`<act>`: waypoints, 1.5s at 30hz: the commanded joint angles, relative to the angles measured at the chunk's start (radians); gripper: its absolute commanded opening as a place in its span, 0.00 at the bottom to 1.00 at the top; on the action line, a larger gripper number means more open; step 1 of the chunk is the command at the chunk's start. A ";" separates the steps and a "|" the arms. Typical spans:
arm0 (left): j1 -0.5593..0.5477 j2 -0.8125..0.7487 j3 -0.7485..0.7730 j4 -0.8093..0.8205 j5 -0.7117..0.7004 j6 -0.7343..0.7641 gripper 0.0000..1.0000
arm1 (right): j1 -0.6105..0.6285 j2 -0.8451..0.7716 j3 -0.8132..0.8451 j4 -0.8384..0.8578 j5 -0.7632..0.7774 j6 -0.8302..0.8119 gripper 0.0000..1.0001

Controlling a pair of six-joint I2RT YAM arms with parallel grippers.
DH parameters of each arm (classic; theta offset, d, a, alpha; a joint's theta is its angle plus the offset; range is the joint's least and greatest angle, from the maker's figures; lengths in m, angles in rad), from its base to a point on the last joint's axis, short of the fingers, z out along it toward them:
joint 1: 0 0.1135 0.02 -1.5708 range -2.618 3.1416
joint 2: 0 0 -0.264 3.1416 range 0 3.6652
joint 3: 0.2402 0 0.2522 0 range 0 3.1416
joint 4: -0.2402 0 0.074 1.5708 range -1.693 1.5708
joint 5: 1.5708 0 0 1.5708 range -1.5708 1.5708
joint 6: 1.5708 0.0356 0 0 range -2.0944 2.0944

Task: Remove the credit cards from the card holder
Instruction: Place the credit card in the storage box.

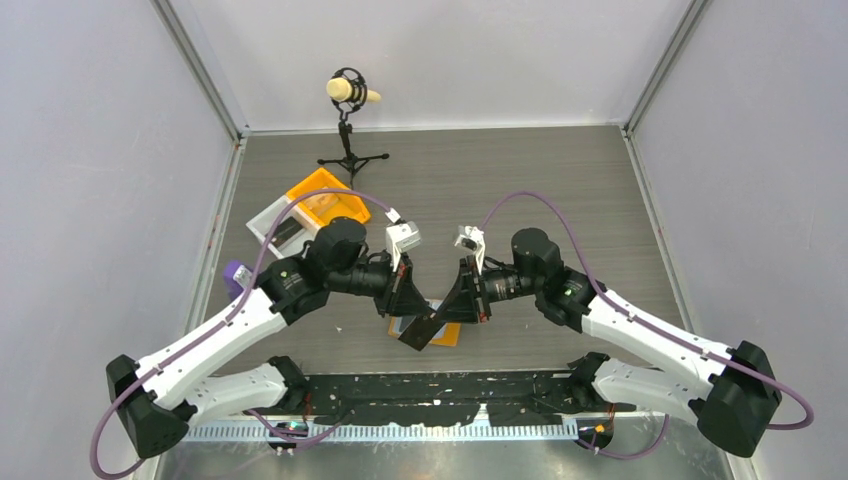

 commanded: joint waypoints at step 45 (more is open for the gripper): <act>0.008 -0.211 0.030 -0.183 -0.124 -0.155 0.47 | -0.019 -0.063 -0.088 0.198 -0.202 0.062 0.05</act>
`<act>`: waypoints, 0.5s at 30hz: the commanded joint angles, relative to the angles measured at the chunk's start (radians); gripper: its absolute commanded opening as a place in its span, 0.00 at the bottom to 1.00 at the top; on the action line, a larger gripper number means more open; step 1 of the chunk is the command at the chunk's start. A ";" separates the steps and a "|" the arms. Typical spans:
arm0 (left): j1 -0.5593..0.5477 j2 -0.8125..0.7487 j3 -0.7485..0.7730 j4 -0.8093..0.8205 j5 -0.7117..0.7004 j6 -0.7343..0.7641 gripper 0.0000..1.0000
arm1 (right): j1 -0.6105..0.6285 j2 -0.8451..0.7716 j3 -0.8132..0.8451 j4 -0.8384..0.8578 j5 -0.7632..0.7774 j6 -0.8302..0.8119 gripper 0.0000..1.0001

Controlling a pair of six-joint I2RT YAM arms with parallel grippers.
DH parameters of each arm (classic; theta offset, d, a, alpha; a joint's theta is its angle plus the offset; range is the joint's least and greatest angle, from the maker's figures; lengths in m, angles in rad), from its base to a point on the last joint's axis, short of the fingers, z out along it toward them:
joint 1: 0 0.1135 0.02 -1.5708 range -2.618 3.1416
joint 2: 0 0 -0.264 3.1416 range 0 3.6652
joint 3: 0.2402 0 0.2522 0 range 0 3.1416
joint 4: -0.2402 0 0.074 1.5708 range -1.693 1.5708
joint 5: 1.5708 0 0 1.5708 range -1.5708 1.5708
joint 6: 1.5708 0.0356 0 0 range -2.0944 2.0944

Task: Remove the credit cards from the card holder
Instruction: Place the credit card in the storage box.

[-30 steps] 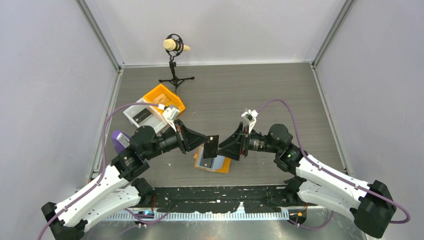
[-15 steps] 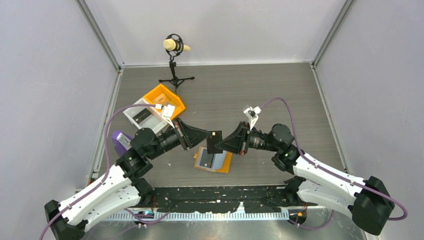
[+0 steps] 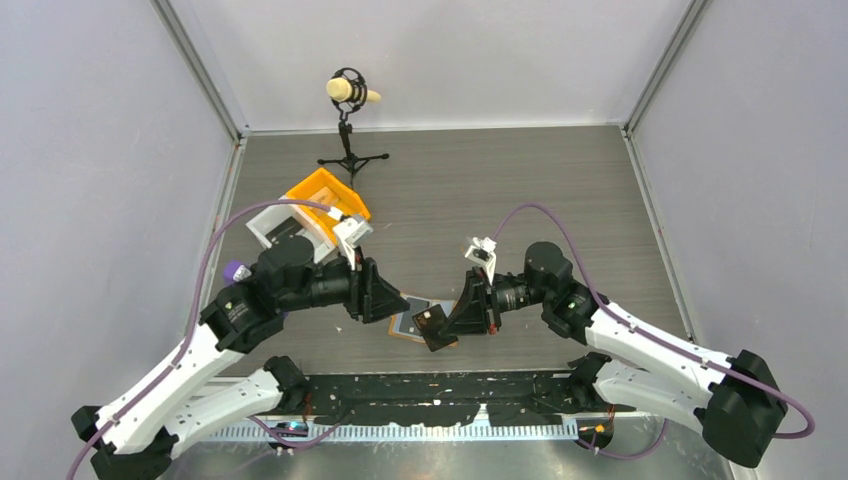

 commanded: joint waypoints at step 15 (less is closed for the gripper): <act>0.001 0.250 0.047 -0.012 0.314 0.044 0.38 | 0.023 0.076 0.066 -0.080 -0.108 -0.091 0.05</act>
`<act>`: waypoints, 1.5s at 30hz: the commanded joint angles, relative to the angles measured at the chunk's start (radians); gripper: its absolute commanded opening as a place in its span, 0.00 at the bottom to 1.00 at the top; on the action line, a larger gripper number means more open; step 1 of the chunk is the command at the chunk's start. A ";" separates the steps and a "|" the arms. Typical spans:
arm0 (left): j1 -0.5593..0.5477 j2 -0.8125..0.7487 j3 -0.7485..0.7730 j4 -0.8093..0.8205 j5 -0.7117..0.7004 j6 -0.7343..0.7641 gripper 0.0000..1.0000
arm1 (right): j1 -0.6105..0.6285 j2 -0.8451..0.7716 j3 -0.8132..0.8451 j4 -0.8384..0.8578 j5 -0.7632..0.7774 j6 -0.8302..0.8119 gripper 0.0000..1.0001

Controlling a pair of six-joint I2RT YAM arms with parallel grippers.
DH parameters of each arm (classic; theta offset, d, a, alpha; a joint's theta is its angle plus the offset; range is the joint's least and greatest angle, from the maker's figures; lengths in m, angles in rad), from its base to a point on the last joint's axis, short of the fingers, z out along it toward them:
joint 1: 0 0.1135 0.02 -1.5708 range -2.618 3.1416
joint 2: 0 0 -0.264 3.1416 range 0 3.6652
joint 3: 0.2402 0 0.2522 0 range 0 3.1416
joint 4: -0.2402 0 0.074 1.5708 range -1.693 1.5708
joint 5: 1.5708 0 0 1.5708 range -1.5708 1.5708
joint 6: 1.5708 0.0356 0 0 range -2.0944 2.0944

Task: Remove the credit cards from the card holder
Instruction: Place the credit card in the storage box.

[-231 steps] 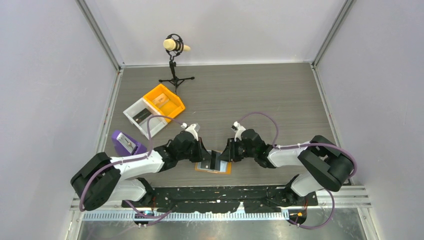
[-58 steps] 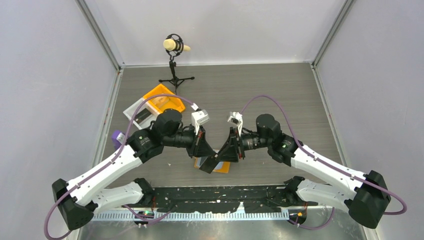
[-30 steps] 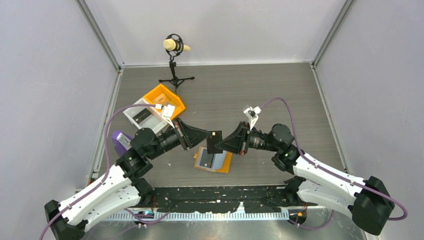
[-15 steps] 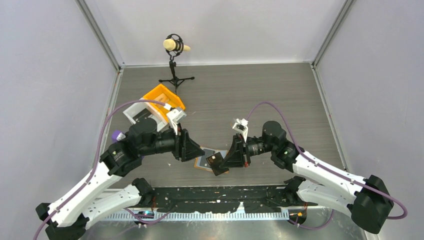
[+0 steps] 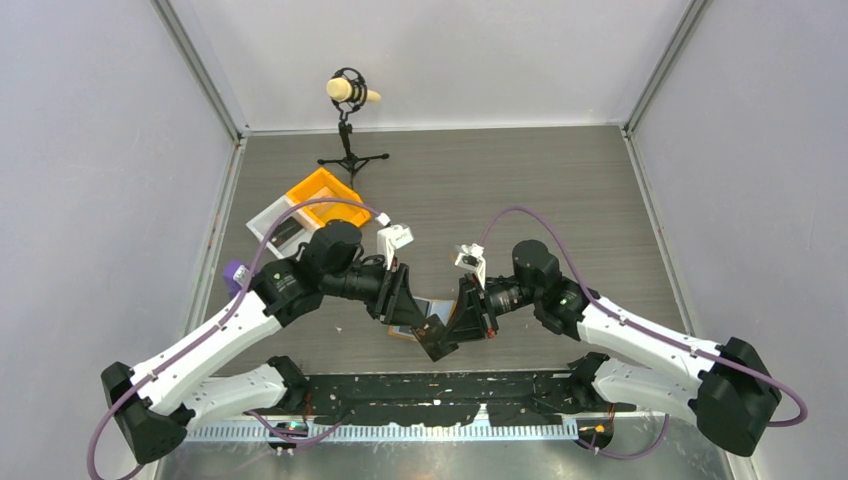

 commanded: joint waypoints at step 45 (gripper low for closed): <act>0.753 -0.056 -0.031 0.102 -0.864 -0.273 0.00 | 0.003 -0.380 -0.002 -0.165 0.620 -0.010 0.97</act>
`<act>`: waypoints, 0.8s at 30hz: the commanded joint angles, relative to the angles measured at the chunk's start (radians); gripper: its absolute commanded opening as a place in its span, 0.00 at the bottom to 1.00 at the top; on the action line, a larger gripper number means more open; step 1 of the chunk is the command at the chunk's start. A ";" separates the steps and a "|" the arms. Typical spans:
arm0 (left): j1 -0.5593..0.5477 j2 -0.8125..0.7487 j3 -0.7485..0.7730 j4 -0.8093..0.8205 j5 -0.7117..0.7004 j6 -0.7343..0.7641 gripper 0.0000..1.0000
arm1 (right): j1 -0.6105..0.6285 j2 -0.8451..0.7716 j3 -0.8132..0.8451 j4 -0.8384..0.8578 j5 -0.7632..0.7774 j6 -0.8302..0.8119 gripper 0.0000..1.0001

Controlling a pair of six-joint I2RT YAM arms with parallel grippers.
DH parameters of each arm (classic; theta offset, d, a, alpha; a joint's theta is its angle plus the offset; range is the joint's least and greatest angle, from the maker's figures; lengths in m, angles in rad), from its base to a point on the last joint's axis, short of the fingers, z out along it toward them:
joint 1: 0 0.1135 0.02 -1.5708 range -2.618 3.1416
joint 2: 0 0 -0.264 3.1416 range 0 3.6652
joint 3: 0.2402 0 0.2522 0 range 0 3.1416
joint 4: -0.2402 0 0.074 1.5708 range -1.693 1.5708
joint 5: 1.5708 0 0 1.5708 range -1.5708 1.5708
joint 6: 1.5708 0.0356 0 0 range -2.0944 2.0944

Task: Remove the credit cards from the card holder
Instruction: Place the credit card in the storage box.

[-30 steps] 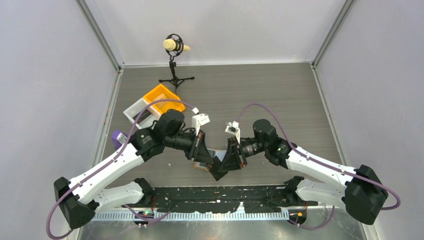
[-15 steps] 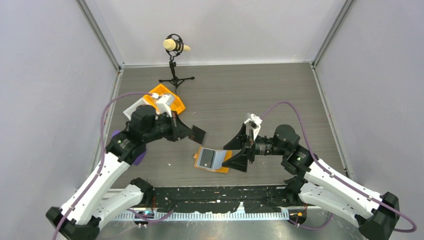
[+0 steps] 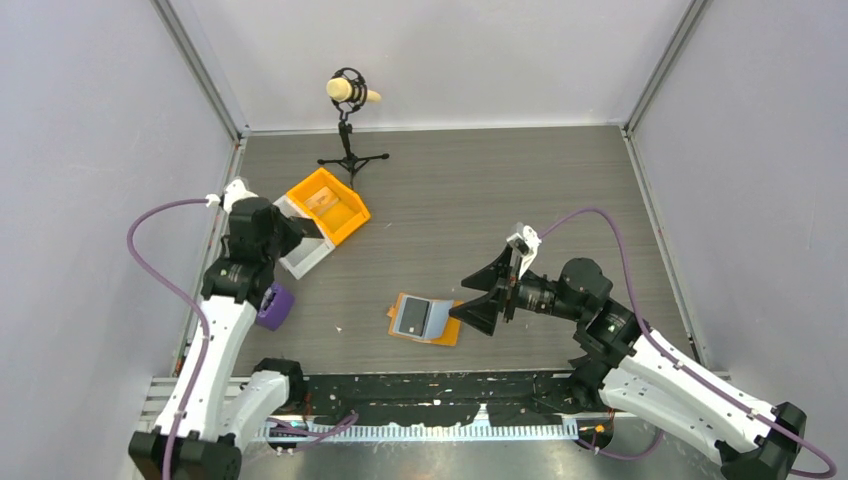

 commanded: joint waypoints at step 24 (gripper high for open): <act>0.336 0.516 0.130 0.295 0.083 0.023 0.00 | -0.004 0.117 0.092 -0.122 -0.029 -0.046 0.97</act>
